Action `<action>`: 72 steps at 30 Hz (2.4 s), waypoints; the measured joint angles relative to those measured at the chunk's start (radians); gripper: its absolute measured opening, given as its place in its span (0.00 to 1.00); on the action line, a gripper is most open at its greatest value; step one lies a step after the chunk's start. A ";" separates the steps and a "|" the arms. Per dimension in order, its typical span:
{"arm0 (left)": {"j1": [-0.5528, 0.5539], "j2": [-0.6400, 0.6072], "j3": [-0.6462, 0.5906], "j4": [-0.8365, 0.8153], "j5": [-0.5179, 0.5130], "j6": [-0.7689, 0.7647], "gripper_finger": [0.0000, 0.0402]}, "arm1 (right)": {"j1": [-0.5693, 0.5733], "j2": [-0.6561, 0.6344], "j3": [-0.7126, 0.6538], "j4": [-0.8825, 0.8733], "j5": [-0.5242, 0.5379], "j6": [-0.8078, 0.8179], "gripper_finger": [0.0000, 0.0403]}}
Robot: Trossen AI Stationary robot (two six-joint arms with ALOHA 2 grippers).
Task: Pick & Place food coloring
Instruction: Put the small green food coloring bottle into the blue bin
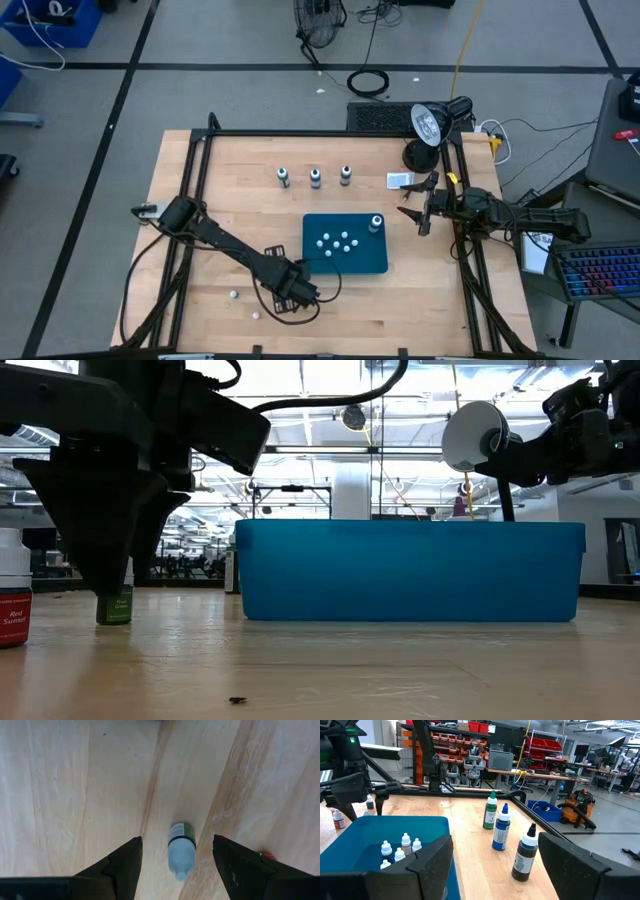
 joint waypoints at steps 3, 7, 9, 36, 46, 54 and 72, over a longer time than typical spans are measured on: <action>0.000 0.000 0.000 0.000 0.000 0.000 0.54 | 0.000 0.000 0.000 0.000 0.000 0.000 0.69; -0.001 0.000 0.000 -0.001 0.000 -0.008 0.42 | 0.000 0.000 0.000 0.000 0.000 0.000 0.69; -0.001 0.000 0.000 -0.001 0.000 -0.011 0.35 | 0.000 0.000 0.000 0.000 0.000 0.000 0.69; 0.218 -0.147 0.334 -0.177 -0.222 0.388 0.15 | 0.000 0.000 0.000 0.000 0.000 0.000 0.69; 0.394 0.003 0.338 -0.141 -0.075 0.528 0.15 | 0.000 0.000 0.000 0.000 0.000 0.000 0.69; 0.393 0.111 0.338 -0.121 -0.040 0.551 0.15 | 0.000 0.000 0.000 0.000 0.000 0.000 0.69; 0.384 0.190 0.337 -0.121 -0.030 0.558 0.39 | 0.000 0.000 0.000 0.000 0.000 0.000 0.69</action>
